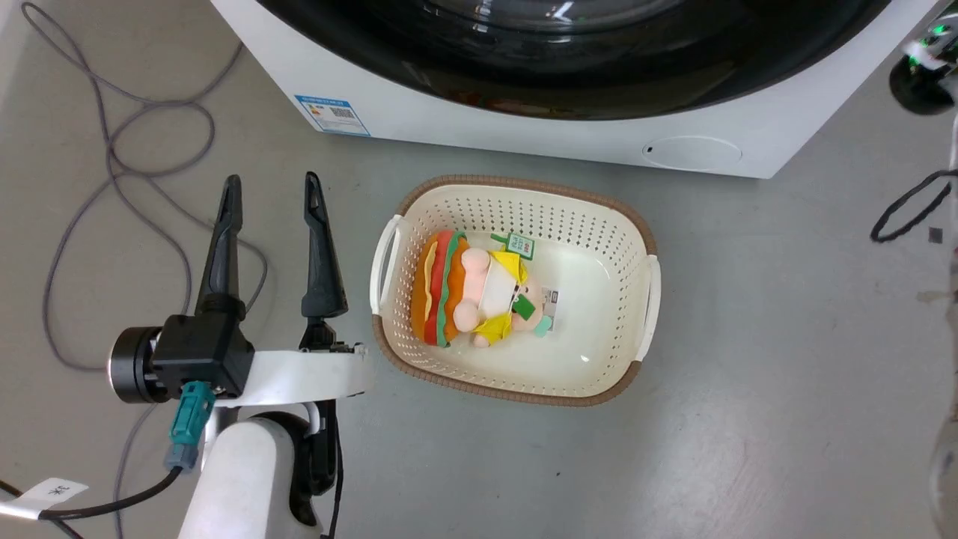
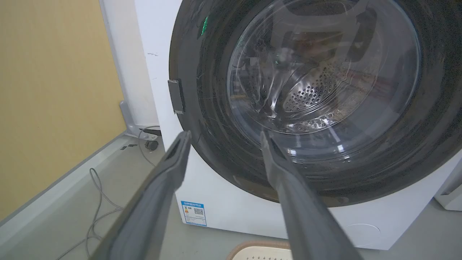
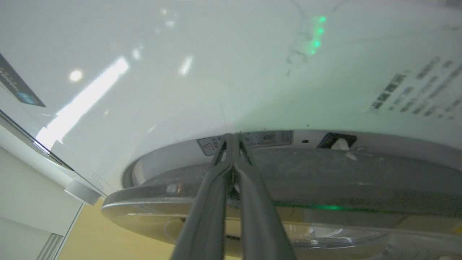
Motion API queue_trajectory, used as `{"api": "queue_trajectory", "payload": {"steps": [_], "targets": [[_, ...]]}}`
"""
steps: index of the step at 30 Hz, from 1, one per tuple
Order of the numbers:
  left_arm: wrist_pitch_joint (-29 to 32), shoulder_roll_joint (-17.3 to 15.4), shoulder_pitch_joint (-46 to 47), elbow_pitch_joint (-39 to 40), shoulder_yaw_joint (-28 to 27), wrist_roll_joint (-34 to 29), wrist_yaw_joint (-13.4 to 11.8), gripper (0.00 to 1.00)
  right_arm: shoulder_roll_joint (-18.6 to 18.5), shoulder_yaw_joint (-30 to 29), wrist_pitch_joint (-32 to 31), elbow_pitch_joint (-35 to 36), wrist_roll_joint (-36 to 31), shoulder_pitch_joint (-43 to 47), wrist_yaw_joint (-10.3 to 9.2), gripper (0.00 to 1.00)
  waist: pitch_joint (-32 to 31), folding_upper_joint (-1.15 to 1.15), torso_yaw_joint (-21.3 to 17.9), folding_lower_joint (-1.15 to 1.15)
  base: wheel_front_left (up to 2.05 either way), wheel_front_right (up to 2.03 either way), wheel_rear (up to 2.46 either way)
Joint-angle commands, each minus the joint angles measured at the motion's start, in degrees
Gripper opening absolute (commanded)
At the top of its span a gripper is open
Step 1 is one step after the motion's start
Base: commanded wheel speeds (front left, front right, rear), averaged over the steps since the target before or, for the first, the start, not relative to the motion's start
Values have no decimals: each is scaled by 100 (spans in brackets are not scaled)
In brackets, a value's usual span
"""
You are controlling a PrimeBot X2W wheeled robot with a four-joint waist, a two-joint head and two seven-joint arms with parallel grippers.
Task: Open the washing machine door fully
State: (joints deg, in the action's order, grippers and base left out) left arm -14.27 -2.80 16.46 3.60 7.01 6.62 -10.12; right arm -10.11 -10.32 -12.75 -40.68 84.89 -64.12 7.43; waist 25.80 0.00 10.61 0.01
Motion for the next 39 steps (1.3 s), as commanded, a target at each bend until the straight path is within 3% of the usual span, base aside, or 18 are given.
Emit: {"api": "queue_trajectory", "payload": {"steps": [1, 23, 39], "targets": [[-73, -8, 115, 21, 24, 29, -43, 100, -53, 95, -118, -141, 153, -216, 6, 0, 45, 0, 37, -1, 0, 0, 0], [-73, -8, -29, -147, 7, 7, 5, 100, -167, 1083, -1231, 74, -25, 511, 6, 0, -426, 0, -153, -1, 0, 0, 0], [-73, -8, -433, -277, -119, -57, 67, 100, -122, 1630, -2116, 1016, 214, 1821, 6, 0, -1069, 0, -353, -1, 0, 0, 0]]}}
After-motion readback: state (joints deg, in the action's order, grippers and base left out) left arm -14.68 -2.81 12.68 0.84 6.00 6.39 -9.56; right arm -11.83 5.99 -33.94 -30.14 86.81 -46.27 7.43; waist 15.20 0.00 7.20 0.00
